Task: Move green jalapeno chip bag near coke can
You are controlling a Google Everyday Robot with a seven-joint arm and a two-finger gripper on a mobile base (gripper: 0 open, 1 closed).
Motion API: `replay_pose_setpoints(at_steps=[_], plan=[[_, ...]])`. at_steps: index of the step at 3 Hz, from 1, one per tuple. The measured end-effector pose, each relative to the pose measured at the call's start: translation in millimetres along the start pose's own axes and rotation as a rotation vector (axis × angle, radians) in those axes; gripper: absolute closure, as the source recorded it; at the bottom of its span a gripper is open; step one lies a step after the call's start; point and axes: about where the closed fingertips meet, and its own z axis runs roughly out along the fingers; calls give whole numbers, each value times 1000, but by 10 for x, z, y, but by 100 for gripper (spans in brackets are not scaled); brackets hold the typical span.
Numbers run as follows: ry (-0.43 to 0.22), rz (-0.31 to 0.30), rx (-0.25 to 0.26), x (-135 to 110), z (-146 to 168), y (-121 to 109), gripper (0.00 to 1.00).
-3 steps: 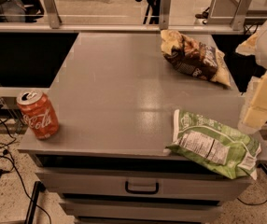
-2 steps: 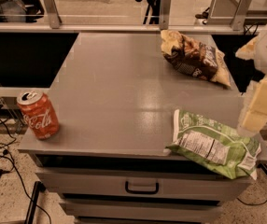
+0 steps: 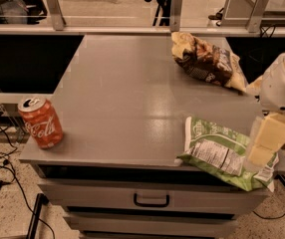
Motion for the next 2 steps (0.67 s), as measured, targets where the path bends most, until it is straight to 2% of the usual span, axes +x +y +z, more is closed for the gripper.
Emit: replay_pose_setpoints(at_steps=[2], plan=[[10,23,-109,206,673,222,0]])
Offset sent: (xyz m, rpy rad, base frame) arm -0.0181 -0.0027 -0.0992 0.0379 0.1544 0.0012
